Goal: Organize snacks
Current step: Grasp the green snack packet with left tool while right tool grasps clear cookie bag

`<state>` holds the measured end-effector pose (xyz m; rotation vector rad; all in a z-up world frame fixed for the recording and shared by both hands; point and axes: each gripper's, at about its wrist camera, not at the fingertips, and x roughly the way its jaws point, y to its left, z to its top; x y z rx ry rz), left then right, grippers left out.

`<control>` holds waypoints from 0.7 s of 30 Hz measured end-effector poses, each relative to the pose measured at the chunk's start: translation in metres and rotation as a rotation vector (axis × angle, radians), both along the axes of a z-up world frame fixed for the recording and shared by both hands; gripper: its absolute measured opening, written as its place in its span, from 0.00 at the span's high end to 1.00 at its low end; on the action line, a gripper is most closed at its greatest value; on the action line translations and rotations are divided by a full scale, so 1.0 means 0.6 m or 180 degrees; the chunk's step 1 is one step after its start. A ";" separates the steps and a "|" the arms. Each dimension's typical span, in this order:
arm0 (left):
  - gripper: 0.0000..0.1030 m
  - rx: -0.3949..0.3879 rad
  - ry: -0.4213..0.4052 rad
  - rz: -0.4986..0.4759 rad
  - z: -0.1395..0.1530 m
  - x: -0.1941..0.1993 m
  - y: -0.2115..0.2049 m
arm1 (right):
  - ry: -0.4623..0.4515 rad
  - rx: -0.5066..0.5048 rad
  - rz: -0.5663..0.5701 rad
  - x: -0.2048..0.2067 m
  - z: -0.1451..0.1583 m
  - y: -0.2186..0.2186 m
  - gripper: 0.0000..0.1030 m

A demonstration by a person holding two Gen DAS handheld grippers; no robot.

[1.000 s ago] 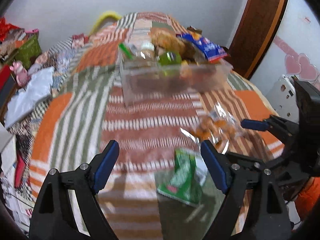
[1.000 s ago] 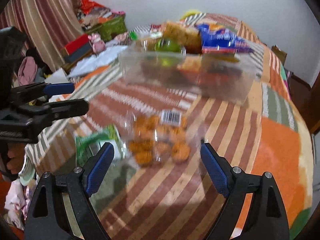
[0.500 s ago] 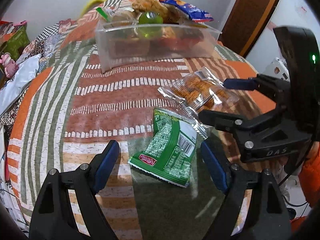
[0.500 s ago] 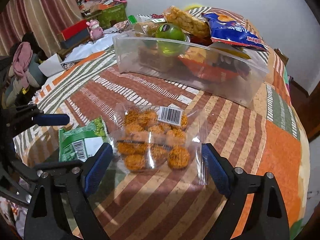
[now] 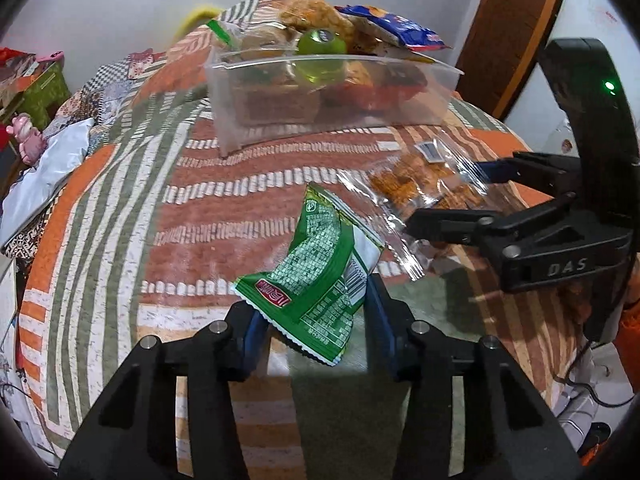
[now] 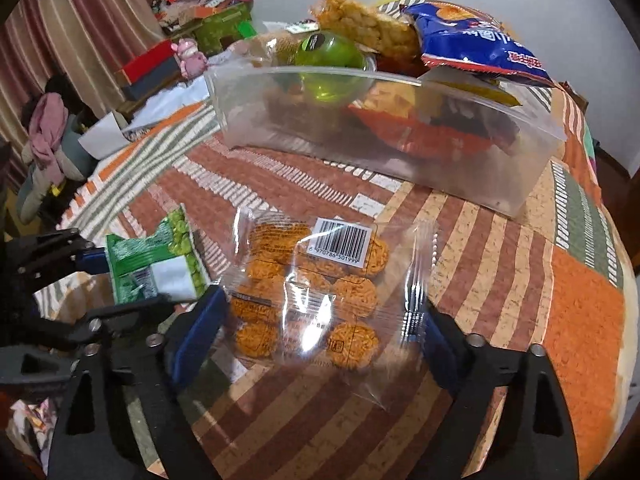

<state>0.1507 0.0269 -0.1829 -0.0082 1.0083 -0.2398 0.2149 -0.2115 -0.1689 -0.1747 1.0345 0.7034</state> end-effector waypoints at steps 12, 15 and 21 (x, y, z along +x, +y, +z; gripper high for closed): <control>0.81 0.0005 -0.0197 0.0059 0.035 -0.002 0.008 | -0.0070 0.0294 -0.0070 -0.022 0.020 -0.044 0.55; 0.82 0.0000 -0.0273 0.0089 0.049 -0.007 0.012 | -0.0081 0.0343 -0.0094 -0.029 0.027 -0.056 0.62; 0.84 -0.0028 -0.0416 0.0140 0.076 -0.014 0.015 | -0.0154 0.0434 -0.0112 -0.035 0.039 -0.059 0.72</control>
